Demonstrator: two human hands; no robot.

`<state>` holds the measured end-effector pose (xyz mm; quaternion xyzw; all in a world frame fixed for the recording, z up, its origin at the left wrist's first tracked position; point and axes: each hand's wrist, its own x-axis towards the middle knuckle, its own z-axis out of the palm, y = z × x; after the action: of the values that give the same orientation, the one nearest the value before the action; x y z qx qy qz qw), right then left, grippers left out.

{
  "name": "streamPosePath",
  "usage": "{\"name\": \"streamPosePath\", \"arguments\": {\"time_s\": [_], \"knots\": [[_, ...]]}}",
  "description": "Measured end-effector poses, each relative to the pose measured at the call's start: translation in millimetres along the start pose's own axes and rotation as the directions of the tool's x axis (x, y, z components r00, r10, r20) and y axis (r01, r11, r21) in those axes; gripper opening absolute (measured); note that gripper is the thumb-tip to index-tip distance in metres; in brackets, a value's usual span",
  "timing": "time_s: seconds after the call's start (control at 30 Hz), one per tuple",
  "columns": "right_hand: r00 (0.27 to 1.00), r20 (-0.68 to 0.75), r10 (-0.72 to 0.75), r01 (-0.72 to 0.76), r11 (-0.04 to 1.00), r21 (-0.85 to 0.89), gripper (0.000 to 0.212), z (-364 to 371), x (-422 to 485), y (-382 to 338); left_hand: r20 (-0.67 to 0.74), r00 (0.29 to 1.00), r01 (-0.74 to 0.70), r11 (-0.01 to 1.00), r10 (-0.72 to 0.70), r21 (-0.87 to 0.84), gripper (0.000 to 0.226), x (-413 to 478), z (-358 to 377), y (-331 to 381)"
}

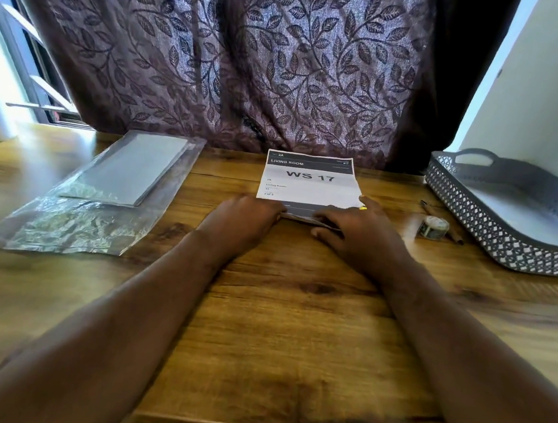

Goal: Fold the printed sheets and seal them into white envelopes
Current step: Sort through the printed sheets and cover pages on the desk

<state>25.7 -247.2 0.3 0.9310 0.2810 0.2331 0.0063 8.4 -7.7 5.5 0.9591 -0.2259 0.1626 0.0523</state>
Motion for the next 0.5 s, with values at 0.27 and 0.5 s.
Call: {"name": "streamPosePath", "arguments": {"time_s": [0.27,0.5], "knots": [[0.996,0.017,-0.092,0.093,0.991,-0.099,0.035,1,9,-5,0.025,1.000,0.007,1.000,-0.007,-0.009,0.024,-2,-2,-3],[0.983,0.156,-0.095,0.121,0.979,-0.164,0.039,-24,8,-20,0.077,0.992,0.120,0.958,-0.103,-0.259,0.041,-5,-7,-3]]}}
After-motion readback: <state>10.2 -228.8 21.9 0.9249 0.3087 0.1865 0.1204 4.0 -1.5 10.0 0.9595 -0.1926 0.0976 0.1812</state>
